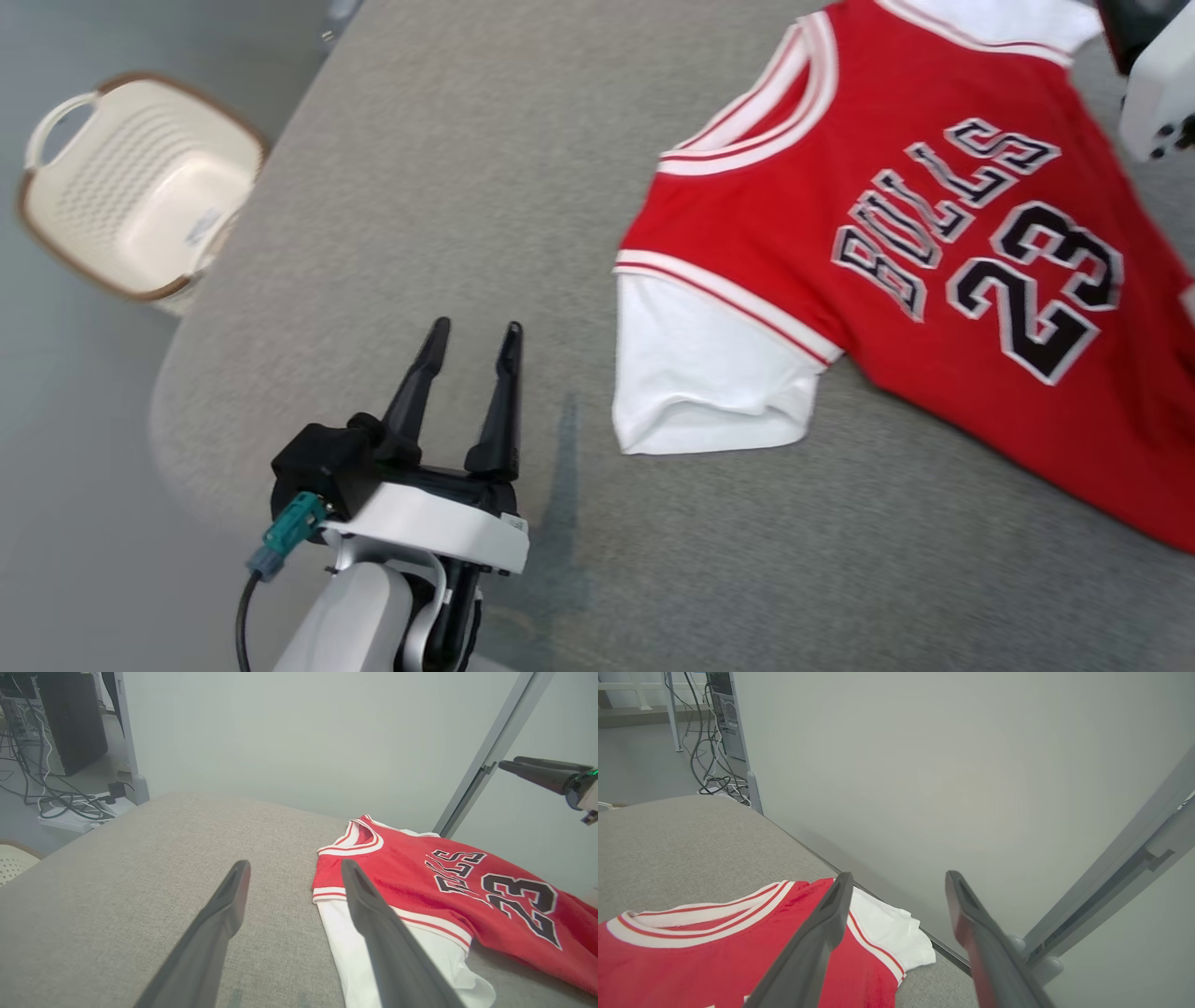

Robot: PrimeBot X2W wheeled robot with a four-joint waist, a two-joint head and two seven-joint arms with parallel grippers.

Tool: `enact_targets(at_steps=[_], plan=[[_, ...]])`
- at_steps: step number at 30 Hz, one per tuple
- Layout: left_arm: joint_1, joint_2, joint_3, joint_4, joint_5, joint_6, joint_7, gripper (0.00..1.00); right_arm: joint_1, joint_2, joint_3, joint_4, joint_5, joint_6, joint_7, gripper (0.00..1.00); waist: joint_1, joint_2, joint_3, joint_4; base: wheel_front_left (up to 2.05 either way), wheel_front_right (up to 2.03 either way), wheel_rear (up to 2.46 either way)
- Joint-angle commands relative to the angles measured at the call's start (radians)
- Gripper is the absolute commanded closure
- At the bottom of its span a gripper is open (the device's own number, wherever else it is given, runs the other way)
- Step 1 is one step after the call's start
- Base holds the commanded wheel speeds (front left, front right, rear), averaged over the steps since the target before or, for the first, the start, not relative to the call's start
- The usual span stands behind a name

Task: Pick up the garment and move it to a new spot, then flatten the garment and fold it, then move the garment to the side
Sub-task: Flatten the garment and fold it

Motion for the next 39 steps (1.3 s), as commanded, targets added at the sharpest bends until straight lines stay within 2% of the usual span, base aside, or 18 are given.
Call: enact_targets(at_steps=[1,6,8,11,16,22,26,31,39], plan=[[-0.016,0.004,0.019,0.007,0.016,-0.009,-0.004,0.00,0.046,-0.015,-0.015,-0.011,0.028,-0.001,-0.021,0.00,0.0000,0.0000,-0.063,-0.096,0.00,0.00,0.00],[0.009,0.005,0.082,0.032,0.059,-0.027,-0.004,0.00,0.170,-0.023,-0.074,-0.071,0.083,-0.001,-0.051,0.00,0.0000,0.0000,-0.132,-0.206,0.00,0.00,0.00],[0.014,0.004,0.092,0.034,0.065,-0.032,-0.004,0.00,0.189,-0.031,-0.102,-0.091,0.088,-0.001,-0.050,0.00,0.0000,0.0000,-0.142,-0.224,0.00,0.00,0.00],[0.032,0.004,0.121,0.043,0.089,-0.043,-0.004,0.00,0.294,-0.053,-0.218,-0.156,0.078,-0.001,-0.050,0.00,0.0000,0.0000,-0.177,-0.279,0.00,0.00,0.00],[0.058,0.005,0.154,0.054,0.112,-0.053,-0.004,0.00,0.522,-0.049,-0.449,-0.270,0.034,-0.001,-0.051,0.00,0.0000,0.0000,-0.218,-0.342,0.00,0.00,0.00],[0.082,0.004,0.180,0.059,0.127,-0.061,-0.004,0.00,0.800,0.040,-0.718,-0.397,-0.066,-0.001,-0.050,0.00,0.0000,0.0000,-0.239,-0.393,0.00,0.00,0.00],[0.090,0.005,0.190,0.065,0.134,-0.069,-0.004,0.00,0.956,0.130,-0.834,-0.453,-0.110,0.000,-0.049,0.00,0.0000,0.0000,-0.247,-0.403,0.00,0.00,0.00],[0.092,0.004,0.191,0.070,0.137,-0.074,-0.004,0.00,1.064,0.208,-0.841,-0.453,-0.120,0.000,-0.049,0.00,0.0000,0.0000,-0.247,-0.401,0.00,0.00,0.00],[0.077,0.004,0.184,0.075,0.147,-0.080,-0.004,0.00,1.070,0.253,-0.823,-0.372,-0.066,0.000,-0.009,0.00,0.0000,0.0000,-0.235,-0.377,0.00,0.00,0.00]])
